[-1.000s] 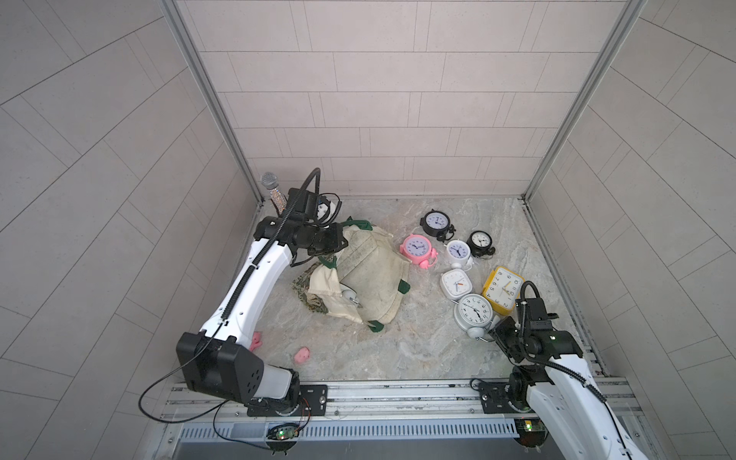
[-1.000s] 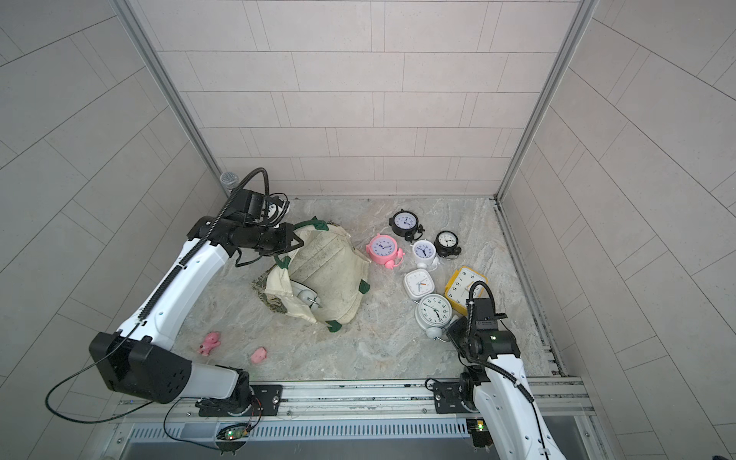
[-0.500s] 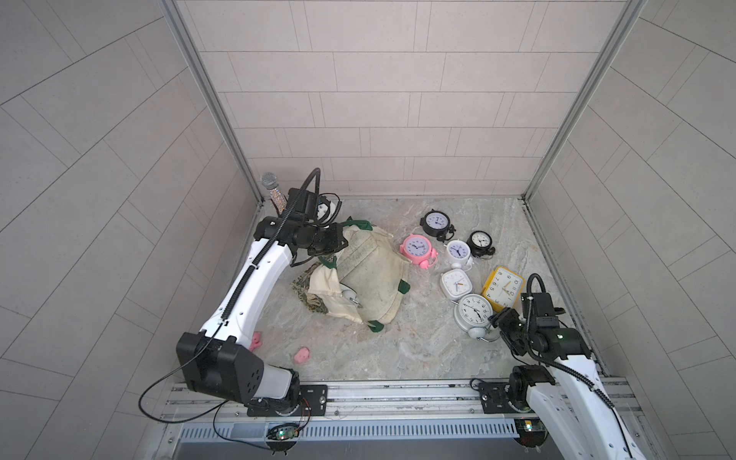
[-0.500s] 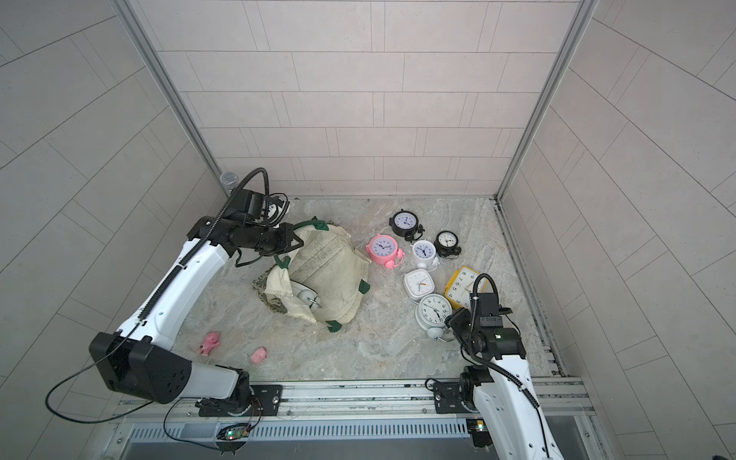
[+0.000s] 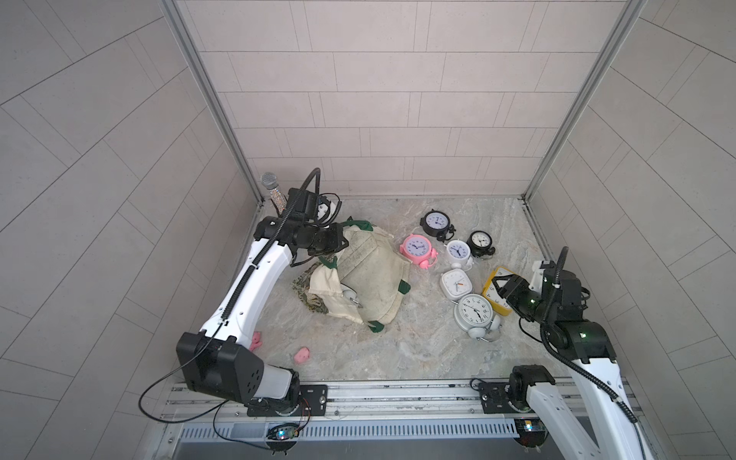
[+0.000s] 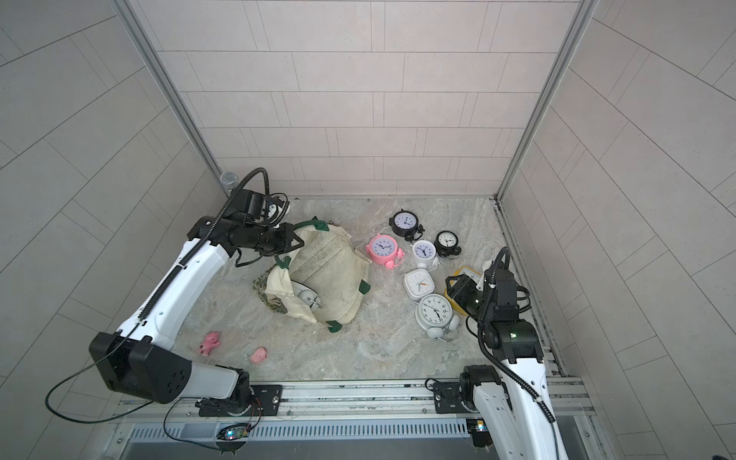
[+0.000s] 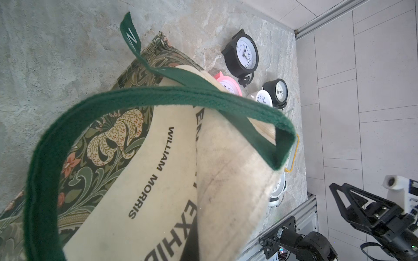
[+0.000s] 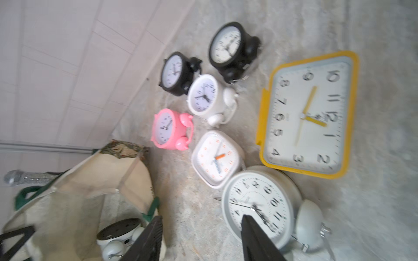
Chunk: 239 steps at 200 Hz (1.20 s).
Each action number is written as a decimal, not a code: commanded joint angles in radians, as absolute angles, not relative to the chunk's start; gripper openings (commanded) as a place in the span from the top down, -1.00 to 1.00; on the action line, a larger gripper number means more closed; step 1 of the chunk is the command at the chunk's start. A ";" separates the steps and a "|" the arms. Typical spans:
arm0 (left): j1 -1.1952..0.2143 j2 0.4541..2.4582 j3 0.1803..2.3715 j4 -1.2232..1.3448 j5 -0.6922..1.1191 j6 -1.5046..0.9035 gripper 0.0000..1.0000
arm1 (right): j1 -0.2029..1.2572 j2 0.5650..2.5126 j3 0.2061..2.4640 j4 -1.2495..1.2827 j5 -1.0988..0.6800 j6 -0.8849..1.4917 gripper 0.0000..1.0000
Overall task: Take the alarm clock out of the canvas bag
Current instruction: Pick up the alarm from the canvas bag.
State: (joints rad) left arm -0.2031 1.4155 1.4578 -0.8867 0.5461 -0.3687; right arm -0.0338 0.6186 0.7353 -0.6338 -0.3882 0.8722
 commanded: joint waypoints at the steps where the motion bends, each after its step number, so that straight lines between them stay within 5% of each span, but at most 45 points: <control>1: -0.199 1.392 1.463 -0.862 0.604 -0.371 1.00 | -0.028 0.650 0.769 -0.391 -0.555 0.892 -0.09; 46: -0.206 1.398 1.474 -0.853 0.710 -0.374 1.00 | 0.118 0.709 0.832 -0.160 -0.603 0.864 0.00; 150: -0.213 1.375 1.463 -0.802 0.813 -0.411 1.00 | 0.945 0.977 0.963 -0.060 -0.203 0.366 0.11; 239: -0.213 1.358 1.449 -0.826 0.796 -0.410 1.00 | 1.120 1.217 0.925 0.008 0.083 0.178 0.19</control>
